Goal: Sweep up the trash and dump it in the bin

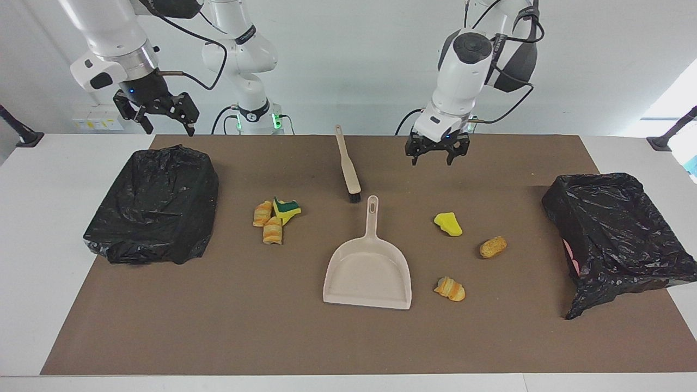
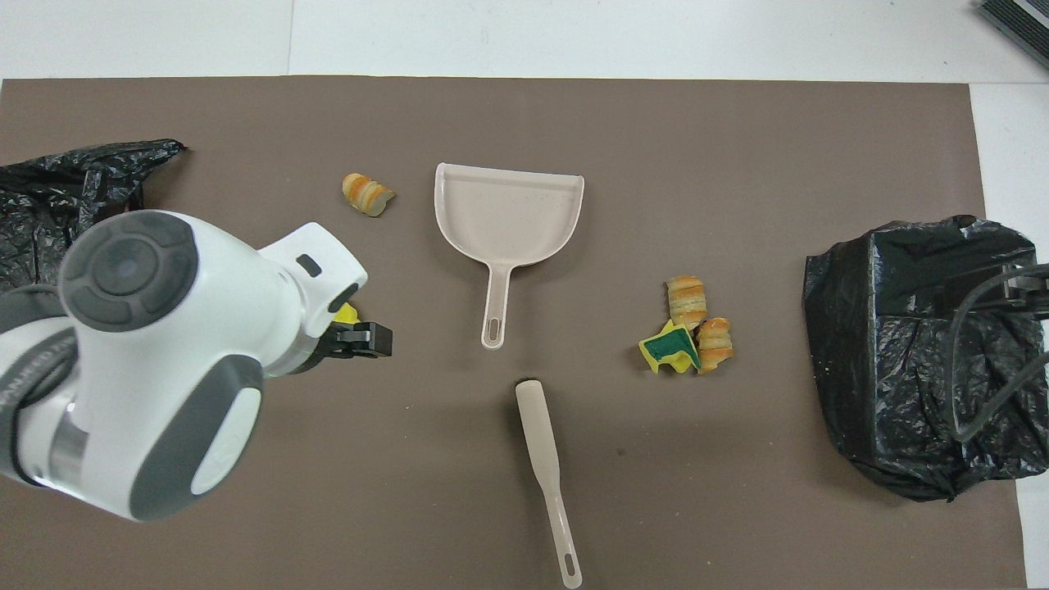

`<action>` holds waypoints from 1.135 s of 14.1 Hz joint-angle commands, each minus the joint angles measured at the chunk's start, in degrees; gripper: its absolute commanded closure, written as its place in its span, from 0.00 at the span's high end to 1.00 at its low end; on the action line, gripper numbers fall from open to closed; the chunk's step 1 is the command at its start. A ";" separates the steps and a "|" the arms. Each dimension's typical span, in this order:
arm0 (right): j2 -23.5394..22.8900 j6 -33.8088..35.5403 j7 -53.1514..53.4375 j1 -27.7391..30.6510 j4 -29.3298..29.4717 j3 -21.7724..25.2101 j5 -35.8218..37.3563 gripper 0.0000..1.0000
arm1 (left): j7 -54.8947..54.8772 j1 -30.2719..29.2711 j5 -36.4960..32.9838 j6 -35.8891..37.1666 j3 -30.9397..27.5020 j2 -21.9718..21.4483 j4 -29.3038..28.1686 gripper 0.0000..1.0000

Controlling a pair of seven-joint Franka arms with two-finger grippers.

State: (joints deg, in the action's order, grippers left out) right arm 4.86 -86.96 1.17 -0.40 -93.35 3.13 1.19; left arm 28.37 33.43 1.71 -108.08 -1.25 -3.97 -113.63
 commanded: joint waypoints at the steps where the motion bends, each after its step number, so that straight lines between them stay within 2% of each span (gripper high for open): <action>1: 1.47 0.83 -0.21 0.40 -1.31 -0.14 -0.49 1.00 | 6.58 6.10 0.66 -2.84 -1.03 -2.01 -3.88 1.00; 3: 1.56 0.91 -0.21 0.40 -1.31 -0.14 -0.49 1.00 | 12.55 11.55 0.75 -6.68 -1.12 0.18 -5.62 1.00; 6: 1.56 1.18 -0.21 0.40 -1.31 -0.14 -0.49 1.00 | 16.18 17.26 0.75 -14.51 -1.12 0.90 -9.93 1.00; 9: 1.56 1.18 -0.21 0.40 -1.31 -0.14 -0.49 1.00 | 19.95 22.71 0.75 -16.02 -1.12 3.61 -11.00 1.00; 14: 1.56 1.18 -0.21 0.40 -1.40 -0.14 -0.57 1.00 | 24.27 30.45 0.84 -21.91 -1.03 5.38 -12.49 1.00; 16: 1.74 1.18 -0.29 0.40 -1.40 -0.14 -0.49 1.00 | 27.59 33.80 0.84 -24.09 -1.12 10.02 -12.05 1.00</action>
State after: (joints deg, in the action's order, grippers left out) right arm 5.24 -86.60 1.17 -0.40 -93.56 3.13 1.19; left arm 53.24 63.92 2.15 -128.77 -1.17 3.03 -125.01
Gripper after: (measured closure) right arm 0.000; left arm 0.000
